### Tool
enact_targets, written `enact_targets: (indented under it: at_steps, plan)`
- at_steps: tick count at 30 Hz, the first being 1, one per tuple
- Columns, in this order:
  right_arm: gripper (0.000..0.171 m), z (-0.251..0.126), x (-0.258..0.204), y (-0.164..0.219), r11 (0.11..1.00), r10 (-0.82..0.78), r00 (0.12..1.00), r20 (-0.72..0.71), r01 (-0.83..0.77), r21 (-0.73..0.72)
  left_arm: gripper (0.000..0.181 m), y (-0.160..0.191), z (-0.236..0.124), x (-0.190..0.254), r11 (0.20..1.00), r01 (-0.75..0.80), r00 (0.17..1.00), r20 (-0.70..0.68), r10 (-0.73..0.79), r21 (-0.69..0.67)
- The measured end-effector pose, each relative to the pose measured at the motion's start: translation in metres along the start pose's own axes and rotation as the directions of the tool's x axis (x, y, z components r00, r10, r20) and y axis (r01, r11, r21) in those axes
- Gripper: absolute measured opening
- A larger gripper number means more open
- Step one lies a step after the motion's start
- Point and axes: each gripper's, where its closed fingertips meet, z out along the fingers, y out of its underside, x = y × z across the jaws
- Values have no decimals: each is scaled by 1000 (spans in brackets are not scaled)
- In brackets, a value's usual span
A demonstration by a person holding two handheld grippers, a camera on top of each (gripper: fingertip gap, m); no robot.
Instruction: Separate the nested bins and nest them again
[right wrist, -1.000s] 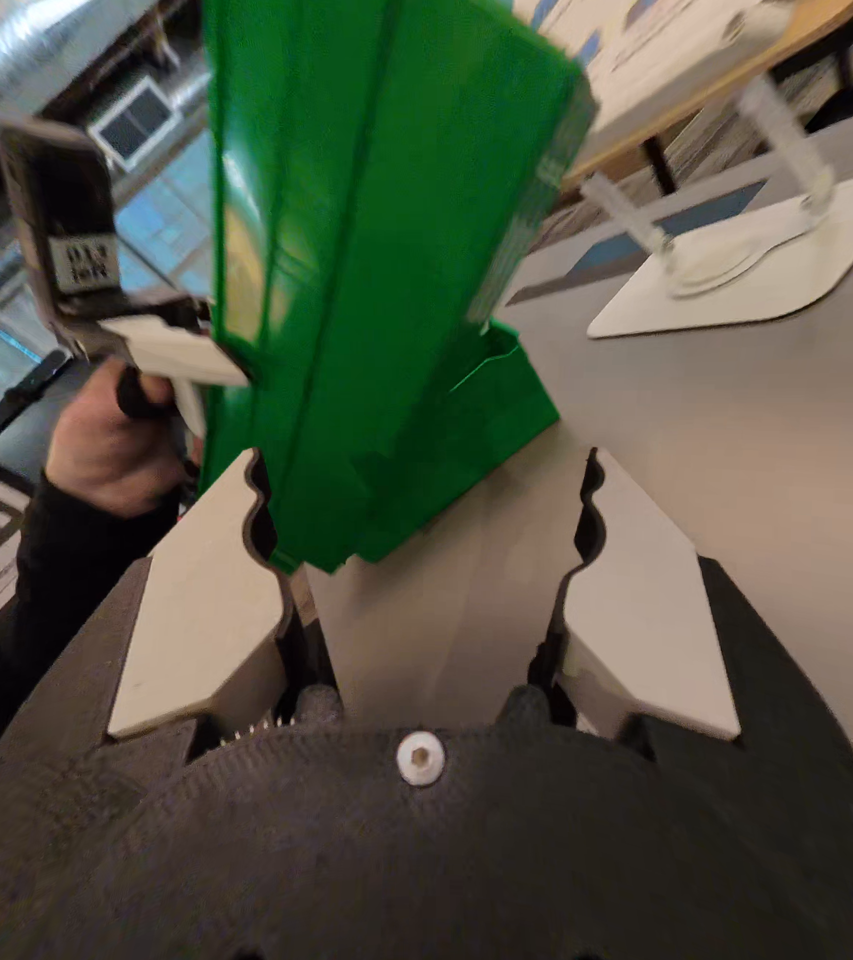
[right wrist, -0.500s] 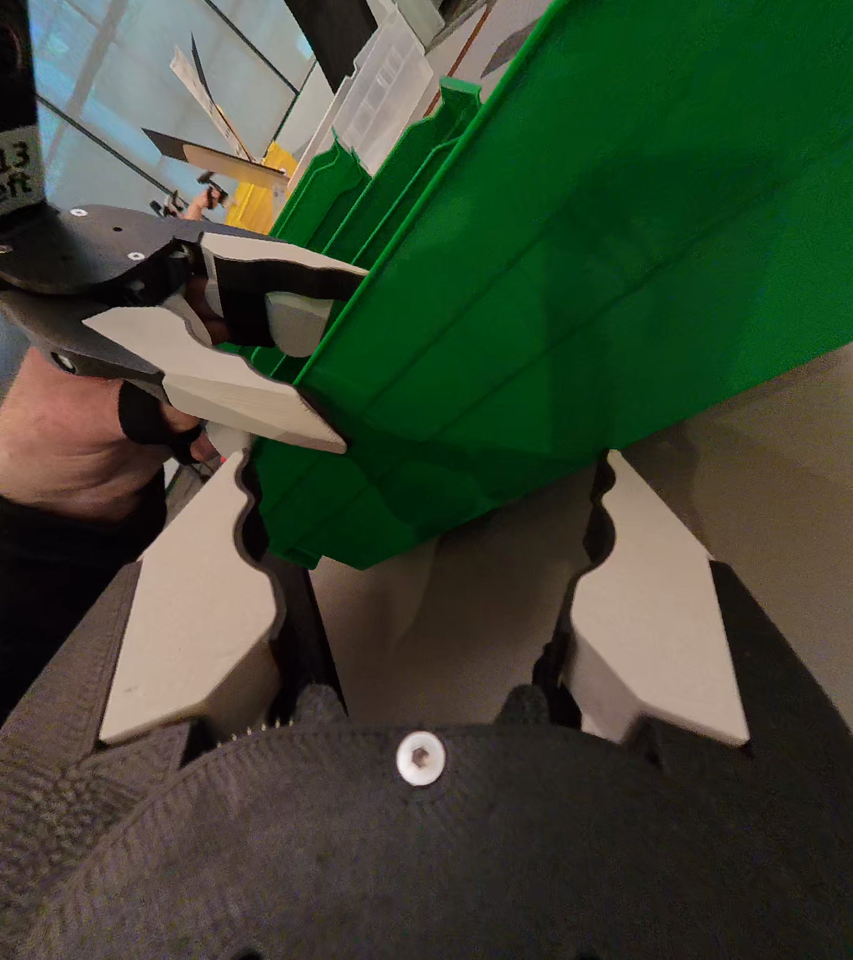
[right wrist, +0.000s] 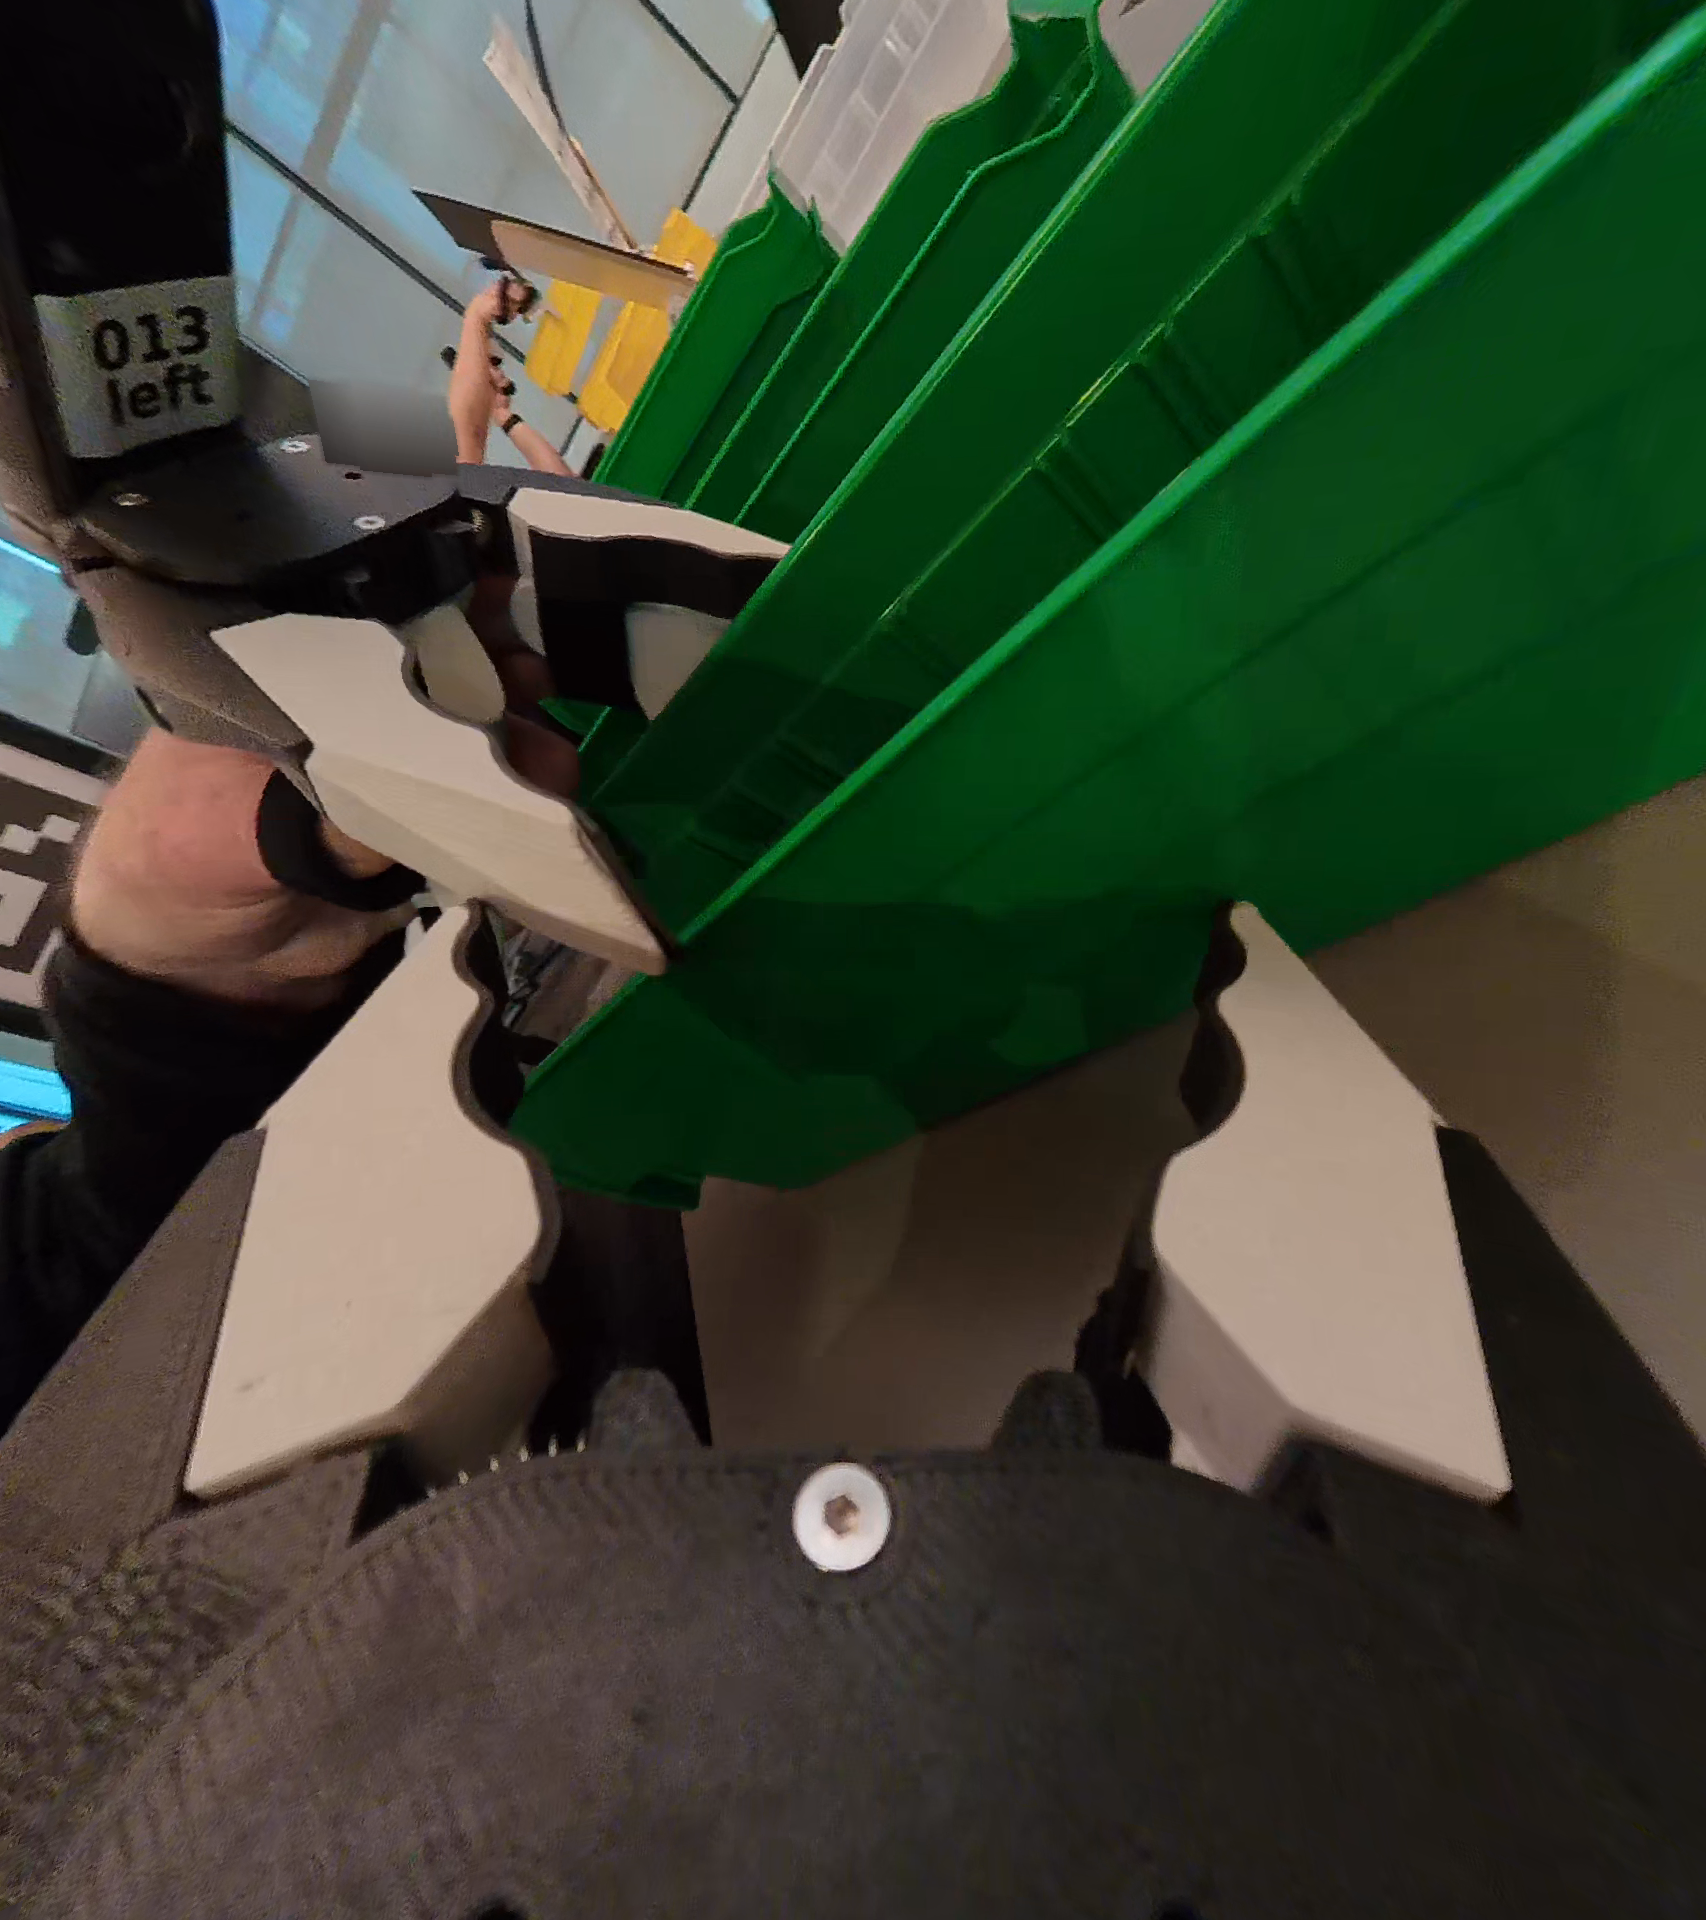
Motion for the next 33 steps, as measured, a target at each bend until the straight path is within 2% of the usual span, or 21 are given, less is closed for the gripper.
enact_targets:
  at_steps: [2, 6, 8, 11, 13, 15, 17, 21, 24, 27, 29, 31, 33]
  plan:
    - [131, 2, -4, 2, 1000, 15, 999, 35, -14, -5, 137, -2, -4, -2, 1000, 6, 1000, -11, -6, 23]
    - [130, -1, -7, -2, 1000, 21, 998, 57, -22, 15, 136, -10, -21, 2, 998, -19, 999, -32, 21, 68]
    - [128, -2, -8, -2, 1000, 6, 999, 51, -7, 11, 134, -19, -45, 6, 990, -71, 997, -30, 75, 121]
    - [129, -3, -10, -8, 999, 3, 999, 42, -4, 40, 133, -37, -98, -14, 962, -173, 983, 104, 154, 211]
    - [132, 0, -12, -9, 999, -4, 1000, 27, 3, 41, 138, -50, -138, -44, 941, -191, 969, 209, 135, 278]
    - [134, 3, -13, -7, 999, -31, 1000, 6, 30, 24, 148, -50, -174, -92, 942, -188, 938, 335, 88, 279]
    - [132, 3, -14, -5, 999, -35, 999, 8, 35, 15, 158, -35, -202, -148, 960, -182, 883, 464, 65, 211]
    - [129, -1, -14, -8, 999, -1, 1000, 31, 0, 42, 158, 22, -223, -242, 998, -60, 836, 547, 43, 13]
    - [127, -1, -15, -7, 999, 7, 999, 41, -9, 40, 151, 56, -231, -282, 995, -9, 812, 579, 66, -101]
    - [129, 2, -17, -6, 999, 8, 999, 42, -10, 35, 142, 81, -218, -291, 982, 77, 867, 497, 20, -174]
    - [129, 3, -19, -5, 1000, 5, 999, 45, -6, 30, 126, 97, -211, -297, 964, 123, 879, 477, 5, -236]
    - [128, 2, -20, -4, 1000, 6, 999, 50, -8, 29, 94, 103, -205, -296, 960, 131, 895, 445, -7, -248]
    - [127, 1, -20, -4, 999, 10, 998, 56, -12, 31, 90, 105, -204, -300, 960, 138, 890, 456, -13, -243]
